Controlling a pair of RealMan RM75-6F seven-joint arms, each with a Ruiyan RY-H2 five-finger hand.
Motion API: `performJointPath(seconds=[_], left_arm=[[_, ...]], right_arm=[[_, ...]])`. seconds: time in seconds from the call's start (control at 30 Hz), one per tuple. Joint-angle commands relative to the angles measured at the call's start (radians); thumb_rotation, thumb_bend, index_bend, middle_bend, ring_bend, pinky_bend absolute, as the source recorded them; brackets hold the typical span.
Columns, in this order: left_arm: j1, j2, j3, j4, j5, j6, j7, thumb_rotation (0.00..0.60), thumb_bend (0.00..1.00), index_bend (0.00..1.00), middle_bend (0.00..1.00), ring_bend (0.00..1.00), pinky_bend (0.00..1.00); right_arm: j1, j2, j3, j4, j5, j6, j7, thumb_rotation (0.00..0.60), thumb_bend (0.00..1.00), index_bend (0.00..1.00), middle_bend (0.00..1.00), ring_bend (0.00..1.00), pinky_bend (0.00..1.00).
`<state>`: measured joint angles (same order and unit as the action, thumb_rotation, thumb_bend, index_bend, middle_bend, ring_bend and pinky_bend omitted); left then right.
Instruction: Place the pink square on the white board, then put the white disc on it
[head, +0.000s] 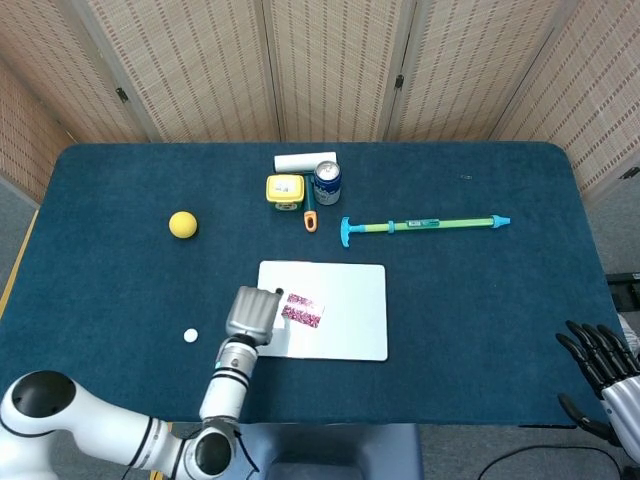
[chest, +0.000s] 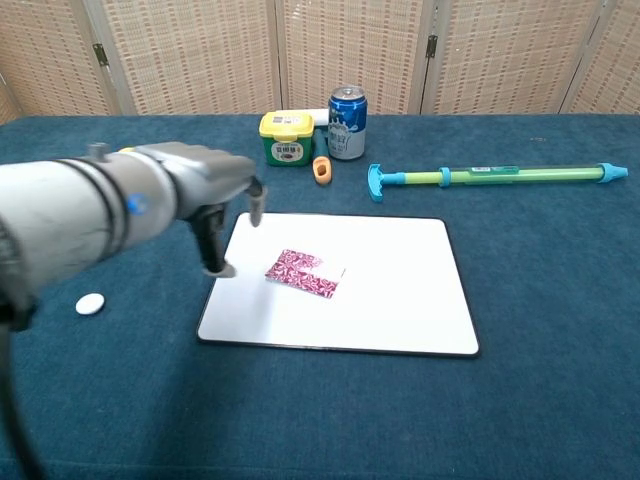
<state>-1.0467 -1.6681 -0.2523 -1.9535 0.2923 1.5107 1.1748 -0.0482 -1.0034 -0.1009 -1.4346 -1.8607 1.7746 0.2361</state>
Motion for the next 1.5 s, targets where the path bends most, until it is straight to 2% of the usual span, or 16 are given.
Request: performJointPath(seconds=[0.03, 0.2, 0.4, 0.83, 1.13, 1.5], left_arm=[[0.131, 0.116, 0.119, -0.072, 0.065, 0.021, -0.123, 0.600, 0.28, 0.36, 1.00, 1.00, 1.00], [0.209, 0.161, 0.188, -0.053, 0.138, -0.019, -0.226, 0.600, 0.28, 0.36, 1.00, 1.00, 1.00], [0.266, 0.181, 0.224, -0.003, 0.204, -0.063, -0.305, 0.600, 0.28, 0.38, 1.00, 1.00, 1.00], [0.290, 0.209, 0.202, 0.087, 0.194, -0.214, -0.370, 0.600, 0.28, 0.37, 1.00, 1.00, 1.00], [0.295, 0.216, 0.186, 0.142, 0.183, -0.272, -0.395, 0.600, 0.28, 0.38, 1.00, 1.00, 1.00], [0.312, 0.219, 0.193, 0.172, 0.191, -0.309, -0.422, 0.600, 0.28, 0.41, 1.00, 1.00, 1.00]], right_arm=[[0.002, -0.005, -0.005, -0.009, -0.015, -0.008, -0.024, 0.600, 0.24, 0.00, 0.00, 0.00, 0.00], [0.010, -0.008, -0.013, -0.019, -0.036, -0.022, -0.049, 0.600, 0.24, 0.00, 0.00, 0.00, 0.00], [0.012, -0.012, -0.016, -0.025, -0.037, -0.033, -0.068, 0.600, 0.24, 0.00, 0.00, 0.00, 0.00], [0.009, -0.020, -0.011, -0.034, -0.028, -0.034, -0.097, 0.600, 0.24, 0.00, 0.00, 0.00, 0.00], [0.010, -0.022, -0.008, -0.040, -0.022, -0.039, -0.113, 0.600, 0.24, 0.00, 0.00, 0.00, 0.00], [0.016, -0.024, -0.007, -0.052, -0.015, -0.058, -0.131, 0.600, 0.24, 0.00, 0.00, 0.00, 0.00]])
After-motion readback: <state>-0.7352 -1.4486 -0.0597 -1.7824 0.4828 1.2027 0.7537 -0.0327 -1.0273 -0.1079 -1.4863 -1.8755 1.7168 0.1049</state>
